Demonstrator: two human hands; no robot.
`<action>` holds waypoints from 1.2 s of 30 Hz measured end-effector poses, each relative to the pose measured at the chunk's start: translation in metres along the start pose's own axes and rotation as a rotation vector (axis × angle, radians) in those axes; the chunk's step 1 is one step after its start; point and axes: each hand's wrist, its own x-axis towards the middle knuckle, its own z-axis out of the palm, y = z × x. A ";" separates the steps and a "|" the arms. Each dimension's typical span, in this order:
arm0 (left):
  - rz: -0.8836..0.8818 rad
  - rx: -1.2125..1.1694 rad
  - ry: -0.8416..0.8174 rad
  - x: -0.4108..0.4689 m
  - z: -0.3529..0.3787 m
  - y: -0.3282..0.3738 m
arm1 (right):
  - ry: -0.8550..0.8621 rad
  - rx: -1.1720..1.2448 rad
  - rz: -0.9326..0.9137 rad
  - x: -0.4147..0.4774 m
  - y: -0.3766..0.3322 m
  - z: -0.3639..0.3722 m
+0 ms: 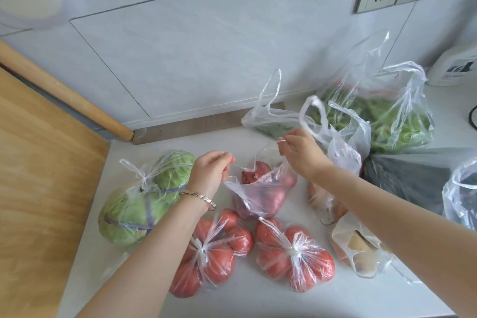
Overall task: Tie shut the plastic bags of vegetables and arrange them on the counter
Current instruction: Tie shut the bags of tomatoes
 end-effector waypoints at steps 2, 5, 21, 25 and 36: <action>0.012 -0.055 0.060 0.001 0.001 0.001 | -0.020 0.167 0.030 -0.013 -0.006 -0.004; 0.013 -0.196 0.092 0.001 0.001 0.003 | 0.043 0.329 0.041 -0.028 0.003 -0.008; 0.185 0.261 -0.325 0.014 0.013 -0.032 | 0.018 0.531 0.035 -0.034 0.040 0.017; 0.141 0.198 -0.274 0.019 0.019 -0.051 | 0.039 0.697 0.166 -0.012 0.047 0.030; 0.315 0.271 -0.280 0.033 0.049 -0.032 | -0.046 0.727 0.320 0.020 0.025 0.076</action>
